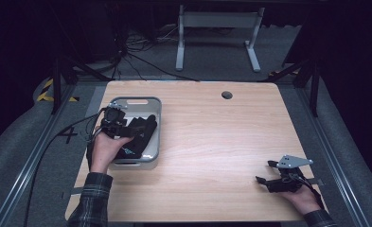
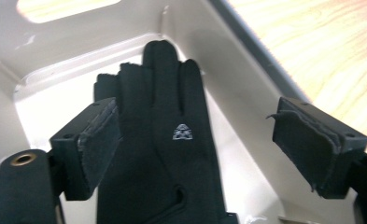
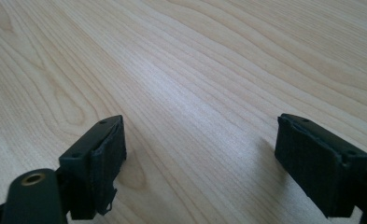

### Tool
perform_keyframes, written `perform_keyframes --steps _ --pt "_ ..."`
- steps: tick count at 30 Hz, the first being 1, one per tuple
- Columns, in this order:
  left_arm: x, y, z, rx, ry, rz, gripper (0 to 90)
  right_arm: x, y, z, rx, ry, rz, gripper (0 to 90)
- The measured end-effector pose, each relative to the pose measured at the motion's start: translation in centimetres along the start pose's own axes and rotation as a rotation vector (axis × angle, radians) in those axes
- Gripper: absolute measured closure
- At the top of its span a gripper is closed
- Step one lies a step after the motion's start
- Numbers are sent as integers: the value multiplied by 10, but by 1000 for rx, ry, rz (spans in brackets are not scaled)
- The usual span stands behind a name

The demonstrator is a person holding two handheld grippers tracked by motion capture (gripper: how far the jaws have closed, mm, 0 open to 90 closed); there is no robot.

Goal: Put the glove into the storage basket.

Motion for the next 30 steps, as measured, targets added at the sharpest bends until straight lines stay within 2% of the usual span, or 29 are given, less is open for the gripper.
perform_keyframes --steps 4,8,11,15,21,27,28,30 --pt "-5 15 -10 34 19 6 152 0 0 0 0 0 0 173" --pt "-7 37 -23 78 47 41 152 0 0 0 0 0 0 173" --pt "-5 55 -29 109 50 67 152 0 0 0 0 0 0 173" --pt "3 80 -37 154 67 106 152 0 0 0 0 0 0 173" --pt "14 113 -44 195 86 149 153 0 0 0 0 0 1 172" --pt "31 145 -44 240 84 192 156 1 0 -1 -1 2 0 172" --pt "31 145 -44 240 84 192 156 1 0 -1 -1 1 -1 172" --pt "39 158 -42 257 78 219 156 1 0 -1 0 1 0 172"
Point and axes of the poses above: each handheld gripper's, and its own axes: x roughly forward along the jaws, z roughly out of its underside, y roughly to its right, the point moved 6 cm from there along x, roughly forward along the jaws, and after that the axes turned 9 degrees about x, right-handed, at the moved point
